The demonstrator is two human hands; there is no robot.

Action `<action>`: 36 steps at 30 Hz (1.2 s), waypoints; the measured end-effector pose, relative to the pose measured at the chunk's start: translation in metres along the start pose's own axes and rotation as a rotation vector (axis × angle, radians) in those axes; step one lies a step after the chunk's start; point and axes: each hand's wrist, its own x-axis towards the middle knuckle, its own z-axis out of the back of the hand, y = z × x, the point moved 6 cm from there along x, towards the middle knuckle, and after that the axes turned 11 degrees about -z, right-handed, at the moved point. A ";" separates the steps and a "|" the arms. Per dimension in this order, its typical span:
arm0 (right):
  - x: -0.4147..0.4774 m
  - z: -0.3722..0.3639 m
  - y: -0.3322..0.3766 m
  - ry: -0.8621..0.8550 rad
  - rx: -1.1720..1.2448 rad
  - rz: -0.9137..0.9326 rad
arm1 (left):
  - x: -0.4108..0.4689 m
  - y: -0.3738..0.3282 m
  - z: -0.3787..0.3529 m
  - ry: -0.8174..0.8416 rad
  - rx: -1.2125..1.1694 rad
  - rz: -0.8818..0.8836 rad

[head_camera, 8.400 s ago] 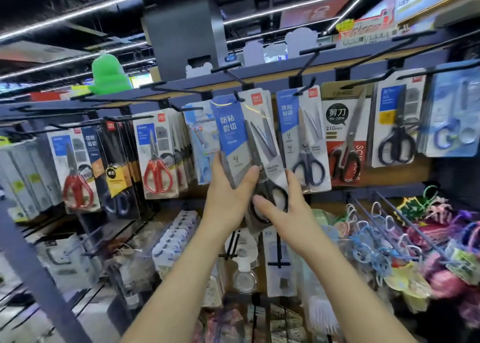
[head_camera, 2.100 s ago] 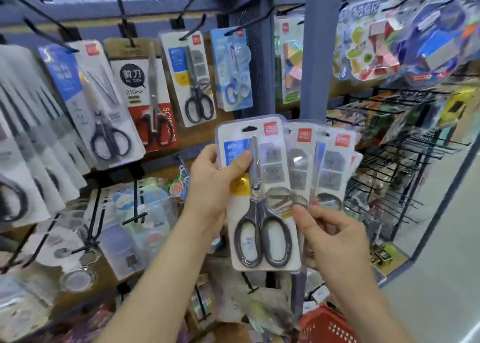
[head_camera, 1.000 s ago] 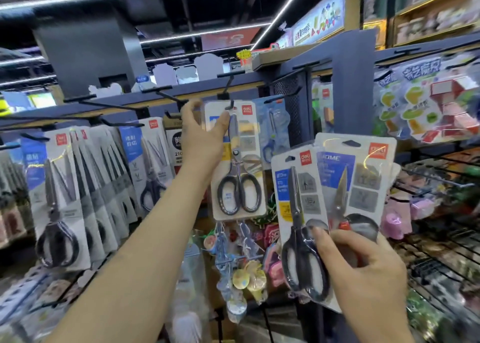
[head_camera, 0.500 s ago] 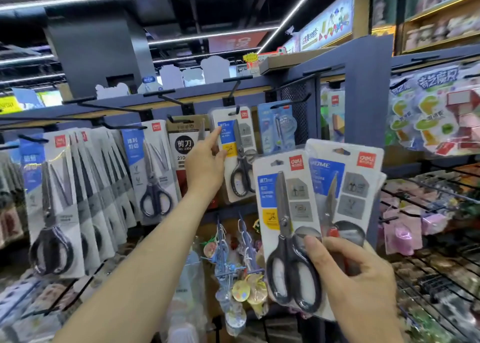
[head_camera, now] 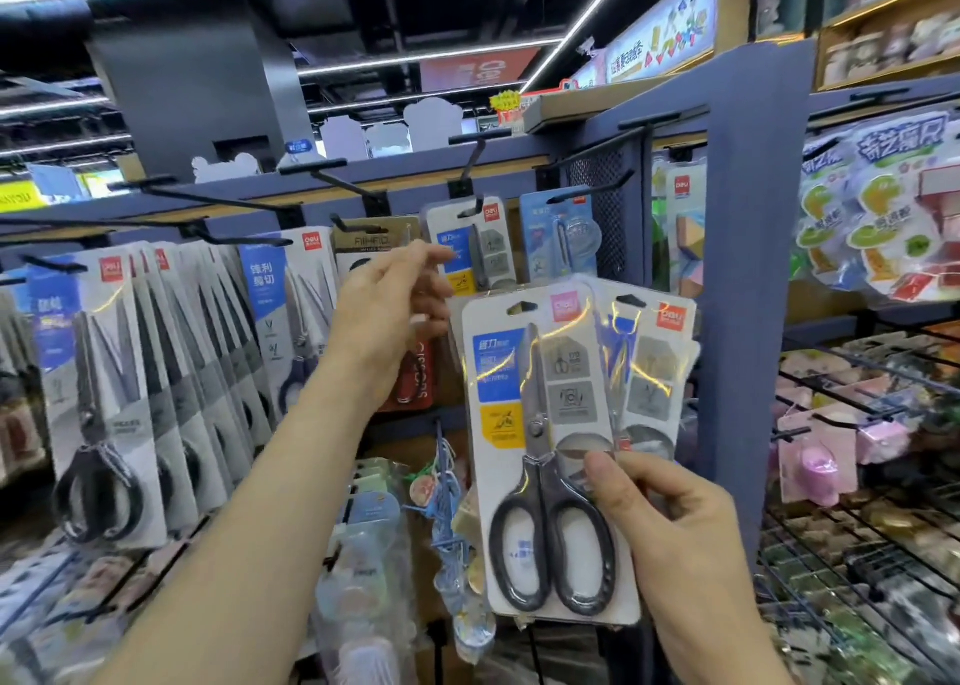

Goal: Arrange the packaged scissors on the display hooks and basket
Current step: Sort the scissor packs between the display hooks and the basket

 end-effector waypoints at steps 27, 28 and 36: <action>0.018 -0.025 0.023 0.096 -0.033 -0.090 | 0.033 -0.066 -0.028 0.042 0.137 -0.059; 0.018 -0.026 0.024 0.097 -0.033 -0.089 | 0.033 -0.065 -0.029 0.058 0.111 -0.030; 0.019 -0.031 0.020 0.080 -0.025 -0.116 | 0.039 -0.062 -0.031 0.152 0.068 0.143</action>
